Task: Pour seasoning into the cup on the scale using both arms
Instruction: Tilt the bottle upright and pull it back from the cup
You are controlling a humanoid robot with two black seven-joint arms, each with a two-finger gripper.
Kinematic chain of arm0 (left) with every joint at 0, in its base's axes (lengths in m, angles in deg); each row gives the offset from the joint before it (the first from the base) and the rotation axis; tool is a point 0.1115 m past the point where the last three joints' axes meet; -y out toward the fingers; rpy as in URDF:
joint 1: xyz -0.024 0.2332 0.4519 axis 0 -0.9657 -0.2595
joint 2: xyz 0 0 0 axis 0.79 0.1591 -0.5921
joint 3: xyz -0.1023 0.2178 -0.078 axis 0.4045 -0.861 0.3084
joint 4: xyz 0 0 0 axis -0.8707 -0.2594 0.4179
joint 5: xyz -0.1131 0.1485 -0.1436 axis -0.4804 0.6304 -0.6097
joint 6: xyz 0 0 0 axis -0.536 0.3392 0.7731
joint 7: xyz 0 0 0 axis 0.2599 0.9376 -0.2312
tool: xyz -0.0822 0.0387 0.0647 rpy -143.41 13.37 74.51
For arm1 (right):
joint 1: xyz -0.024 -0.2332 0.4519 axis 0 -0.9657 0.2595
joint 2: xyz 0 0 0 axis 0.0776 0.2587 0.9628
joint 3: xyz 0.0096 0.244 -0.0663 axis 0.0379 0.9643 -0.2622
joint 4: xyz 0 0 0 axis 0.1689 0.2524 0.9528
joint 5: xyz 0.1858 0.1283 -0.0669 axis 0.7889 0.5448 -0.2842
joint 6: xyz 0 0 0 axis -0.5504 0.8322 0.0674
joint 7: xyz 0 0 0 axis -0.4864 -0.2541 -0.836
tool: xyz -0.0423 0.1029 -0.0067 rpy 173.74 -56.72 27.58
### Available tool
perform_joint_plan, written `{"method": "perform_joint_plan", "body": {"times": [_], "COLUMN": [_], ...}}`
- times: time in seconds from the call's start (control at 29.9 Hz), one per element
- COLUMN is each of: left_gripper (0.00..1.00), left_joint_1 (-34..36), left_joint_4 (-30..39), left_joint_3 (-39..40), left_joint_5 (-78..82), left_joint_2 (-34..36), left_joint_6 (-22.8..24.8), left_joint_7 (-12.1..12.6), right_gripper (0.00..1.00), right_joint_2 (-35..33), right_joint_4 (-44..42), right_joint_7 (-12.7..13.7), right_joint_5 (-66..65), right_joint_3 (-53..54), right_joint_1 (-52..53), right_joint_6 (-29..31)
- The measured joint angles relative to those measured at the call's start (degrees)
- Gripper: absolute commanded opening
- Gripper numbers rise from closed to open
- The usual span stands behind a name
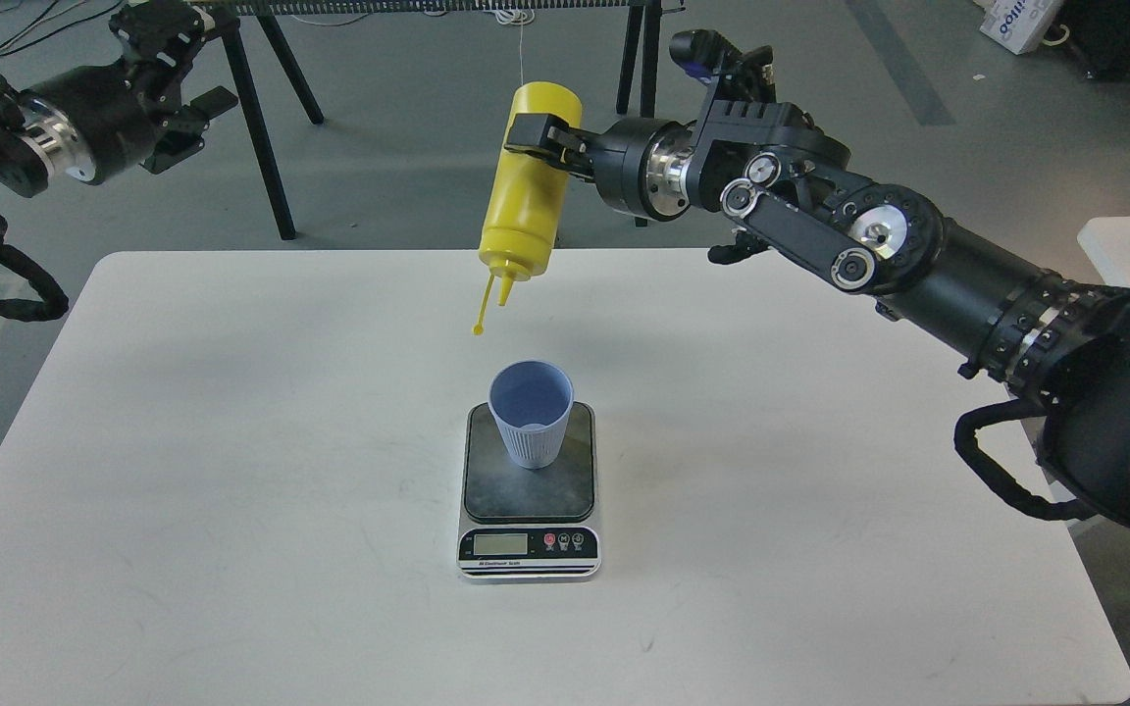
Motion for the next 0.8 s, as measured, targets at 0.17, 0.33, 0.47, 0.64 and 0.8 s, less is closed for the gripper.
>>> {"method": "perform_joint_plan", "body": {"times": [0.17,0.33,0.47,0.64,0.8], "left_gripper": [0.89,0.89,0.89,0.89,0.89], "left_joint_1": [0.31,0.31,0.83,1.76,1.76], "left_joint_4": [0.0,0.0,0.15,0.19,0.19], "left_joint_3": [-0.26,-0.43,-0.44,-0.45,-0.61], "left_joint_5": [0.41,1.34,1.83,2.02,2.06], "left_joint_2": [-0.14,-0.4,-0.47,-0.42,-0.82], "left_joint_6": [0.0,0.0,0.0,0.01,0.01], "left_joint_7": [0.0,0.0,0.0,0.0,0.0], "right_gripper": [0.15,0.15,0.15,0.15,0.15], "right_joint_2": [-2.66,-9.46,-14.23,-17.68,-18.48], "right_joint_4": [0.05,0.63,1.86,7.13,14.55], "right_joint_7": [3.8,10.54,14.29,18.23,20.52], "right_joint_5": [15.55,37.51,54.84,69.02,76.27], "right_joint_3": [11.55,25.86,37.59,48.96,52.09], "right_joint_1": [-0.6,-5.34,-13.91,-28.39,-43.66], "right_joint_6": [-2.0,-2.26,-2.1,-1.0,4.64]}}
